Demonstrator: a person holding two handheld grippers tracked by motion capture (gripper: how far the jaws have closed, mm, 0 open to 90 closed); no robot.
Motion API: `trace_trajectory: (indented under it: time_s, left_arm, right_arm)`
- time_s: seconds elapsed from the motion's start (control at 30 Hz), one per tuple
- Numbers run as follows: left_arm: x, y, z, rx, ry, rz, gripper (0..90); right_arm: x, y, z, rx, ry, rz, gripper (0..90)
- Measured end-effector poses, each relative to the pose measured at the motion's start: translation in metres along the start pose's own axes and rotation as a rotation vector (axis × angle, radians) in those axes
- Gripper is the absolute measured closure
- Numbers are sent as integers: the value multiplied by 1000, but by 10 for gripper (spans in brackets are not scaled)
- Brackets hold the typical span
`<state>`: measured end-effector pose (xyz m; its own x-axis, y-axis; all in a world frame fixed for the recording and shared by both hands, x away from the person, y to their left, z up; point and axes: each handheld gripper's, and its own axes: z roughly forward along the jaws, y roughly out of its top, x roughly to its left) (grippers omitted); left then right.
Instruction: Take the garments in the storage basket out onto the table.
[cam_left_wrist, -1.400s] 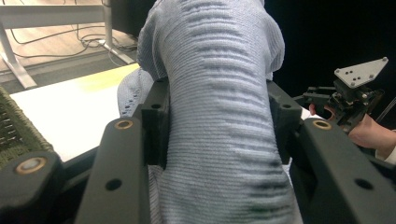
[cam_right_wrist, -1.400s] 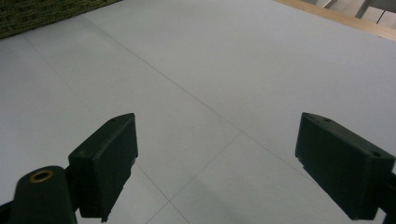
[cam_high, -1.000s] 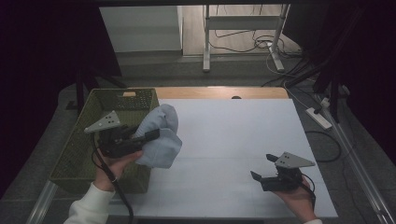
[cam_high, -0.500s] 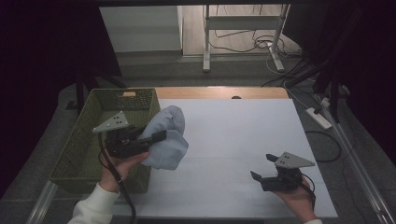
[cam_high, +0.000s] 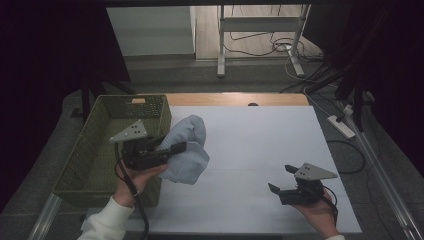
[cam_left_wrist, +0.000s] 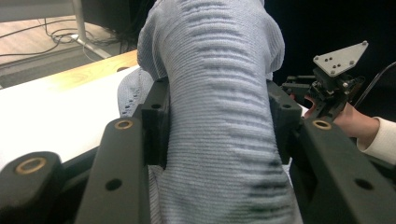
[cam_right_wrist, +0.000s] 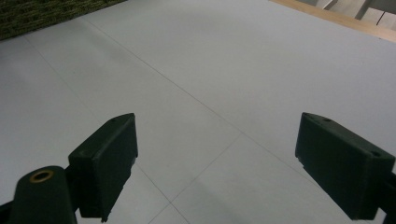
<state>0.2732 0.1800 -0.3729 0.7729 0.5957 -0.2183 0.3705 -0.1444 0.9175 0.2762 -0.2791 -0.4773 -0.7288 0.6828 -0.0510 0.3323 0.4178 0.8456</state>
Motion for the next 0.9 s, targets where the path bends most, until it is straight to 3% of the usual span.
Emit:
trace_trajectory:
  time_s: [0.9]
  left_arm:
    - [-13,3,26,26,-43,15,539]
  right_arm:
    - [0,0,-1,-4,2,0,132]
